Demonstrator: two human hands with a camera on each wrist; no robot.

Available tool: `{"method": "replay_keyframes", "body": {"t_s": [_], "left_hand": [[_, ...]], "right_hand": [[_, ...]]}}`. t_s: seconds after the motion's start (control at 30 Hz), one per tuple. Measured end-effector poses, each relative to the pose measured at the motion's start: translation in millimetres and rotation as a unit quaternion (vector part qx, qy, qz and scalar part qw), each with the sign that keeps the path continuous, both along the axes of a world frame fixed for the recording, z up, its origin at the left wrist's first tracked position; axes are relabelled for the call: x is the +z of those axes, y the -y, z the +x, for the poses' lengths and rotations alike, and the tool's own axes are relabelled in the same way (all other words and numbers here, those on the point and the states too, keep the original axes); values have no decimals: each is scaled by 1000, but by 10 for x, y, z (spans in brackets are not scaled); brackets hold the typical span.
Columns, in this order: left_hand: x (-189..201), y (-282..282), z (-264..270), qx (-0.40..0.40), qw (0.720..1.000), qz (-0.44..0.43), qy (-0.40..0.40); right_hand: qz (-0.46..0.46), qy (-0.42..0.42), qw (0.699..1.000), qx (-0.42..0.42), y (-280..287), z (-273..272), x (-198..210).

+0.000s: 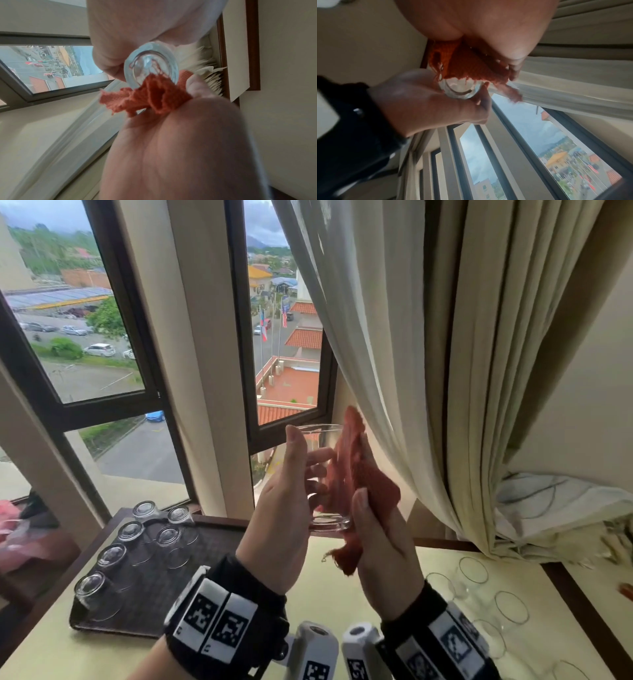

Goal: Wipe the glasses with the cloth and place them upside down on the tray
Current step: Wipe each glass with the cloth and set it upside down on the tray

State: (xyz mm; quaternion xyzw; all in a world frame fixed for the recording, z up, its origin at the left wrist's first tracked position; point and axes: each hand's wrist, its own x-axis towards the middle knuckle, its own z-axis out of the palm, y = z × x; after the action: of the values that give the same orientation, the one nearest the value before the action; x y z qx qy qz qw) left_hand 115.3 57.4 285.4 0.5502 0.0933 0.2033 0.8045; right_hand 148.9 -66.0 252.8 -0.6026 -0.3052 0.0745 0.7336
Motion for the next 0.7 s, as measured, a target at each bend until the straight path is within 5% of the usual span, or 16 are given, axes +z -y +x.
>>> {"method": "replay_keyframes", "body": {"t_s": [0.1, 0.27, 0.53, 0.7], "left_hand": [[17, 30, 20, 20, 998, -53, 5], [81, -143, 3, 8, 1000, -11, -16], [76, -110, 17, 0, 1000, 8, 12], [46, 42, 37, 49, 999, -18, -6]], "right_hand": [[-10, 62, 998, 9, 9, -86, 113], [-108, 250, 962, 17, 108, -261, -235], [-33, -47, 998, 9, 10, 23, -1], [-23, 107, 994, 1, -28, 89, 122]]}}
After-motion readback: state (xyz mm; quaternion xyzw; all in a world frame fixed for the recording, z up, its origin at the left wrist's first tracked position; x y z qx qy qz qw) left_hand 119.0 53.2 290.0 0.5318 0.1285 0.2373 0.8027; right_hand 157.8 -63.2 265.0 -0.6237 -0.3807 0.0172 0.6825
